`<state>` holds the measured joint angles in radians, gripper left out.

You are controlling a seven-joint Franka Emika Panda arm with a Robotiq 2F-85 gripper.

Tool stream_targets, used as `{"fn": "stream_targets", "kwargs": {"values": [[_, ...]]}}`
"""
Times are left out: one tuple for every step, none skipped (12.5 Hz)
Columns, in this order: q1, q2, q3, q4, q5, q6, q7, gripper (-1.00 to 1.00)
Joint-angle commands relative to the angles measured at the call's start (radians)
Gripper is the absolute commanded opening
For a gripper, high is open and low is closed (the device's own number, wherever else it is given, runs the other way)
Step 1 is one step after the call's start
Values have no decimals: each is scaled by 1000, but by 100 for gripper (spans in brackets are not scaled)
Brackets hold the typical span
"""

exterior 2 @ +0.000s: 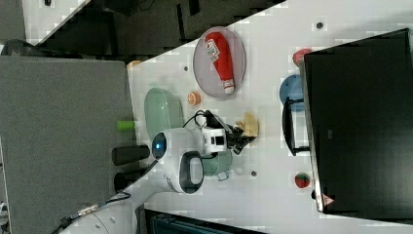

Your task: Pick banana from table and place on oven.

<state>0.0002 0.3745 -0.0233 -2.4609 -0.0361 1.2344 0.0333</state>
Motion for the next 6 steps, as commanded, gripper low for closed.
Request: {"fn": "stream_targets", "kwargs": {"values": [[-12,-153,-7,49,10,-32,45,-48],[-11,-220,-7,57,10,-86,45,-48],[-12,-293,-7,68,10,-158,45,-48],[-12,-367,-8,85,11,-243,45,-48],[-14,-440,-12,103,11,-346,45,-48],[-16,-505,-17,122,11,-454,45,-48]]}}
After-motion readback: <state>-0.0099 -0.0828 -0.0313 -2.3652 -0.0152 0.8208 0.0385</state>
